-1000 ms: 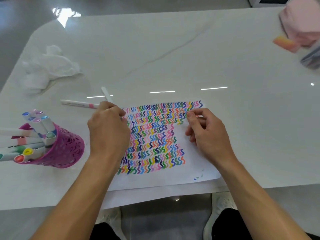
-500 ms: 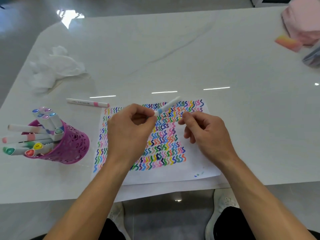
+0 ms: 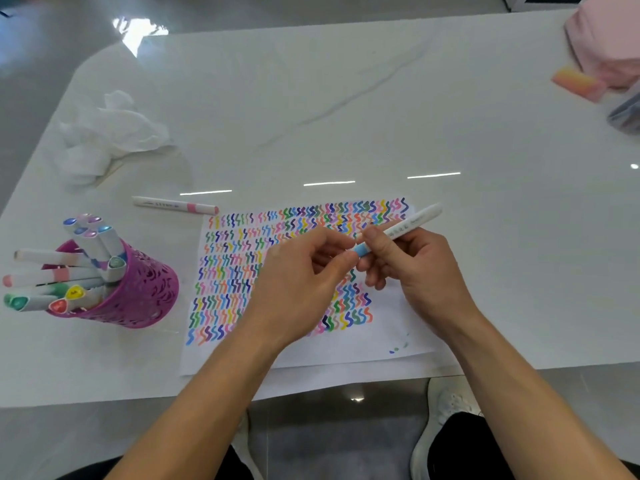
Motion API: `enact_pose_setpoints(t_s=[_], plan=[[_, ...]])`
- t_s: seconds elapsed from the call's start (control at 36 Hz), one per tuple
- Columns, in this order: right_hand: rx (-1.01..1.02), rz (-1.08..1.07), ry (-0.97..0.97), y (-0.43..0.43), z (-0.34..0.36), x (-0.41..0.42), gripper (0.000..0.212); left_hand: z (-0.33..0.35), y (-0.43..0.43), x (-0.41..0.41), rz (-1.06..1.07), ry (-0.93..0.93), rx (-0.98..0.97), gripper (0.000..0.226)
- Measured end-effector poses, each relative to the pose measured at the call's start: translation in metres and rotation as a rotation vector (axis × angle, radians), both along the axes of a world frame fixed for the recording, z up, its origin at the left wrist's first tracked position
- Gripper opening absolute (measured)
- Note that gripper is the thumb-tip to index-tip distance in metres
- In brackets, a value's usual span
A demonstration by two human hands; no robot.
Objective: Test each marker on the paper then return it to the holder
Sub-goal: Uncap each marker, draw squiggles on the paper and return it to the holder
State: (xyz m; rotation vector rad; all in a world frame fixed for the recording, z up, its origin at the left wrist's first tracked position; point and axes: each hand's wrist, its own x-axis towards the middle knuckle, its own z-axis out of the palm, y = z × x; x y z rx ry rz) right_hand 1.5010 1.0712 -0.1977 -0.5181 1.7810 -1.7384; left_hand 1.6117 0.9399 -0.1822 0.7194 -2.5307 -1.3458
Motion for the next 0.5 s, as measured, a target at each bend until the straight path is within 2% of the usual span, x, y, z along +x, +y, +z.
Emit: enact_pose_setpoints(t_s=[0.06, 0.14, 0.22, 0.5], plan=[[0.004, 0.003, -0.007, 0.001, -0.002, 0.000, 0.035, -0.001, 0.000, -0.001, -0.059, -0.050, -0.165, 0.018], [-0.030, 0.004, -0.059, 0.002, -0.002, 0.000, 0.027, 0.000, 0.003, -0.002, -0.120, -0.042, -0.254, 0.019], [-0.045, 0.030, -0.080, 0.004, -0.002, -0.004, 0.016, 0.000, 0.005, -0.004, -0.153, -0.014, -0.271, 0.018], [-0.048, 0.111, -0.146, 0.013, 0.001, -0.012, 0.015, 0.001, 0.012, -0.011, -0.183, -0.006, -0.226, 0.024]])
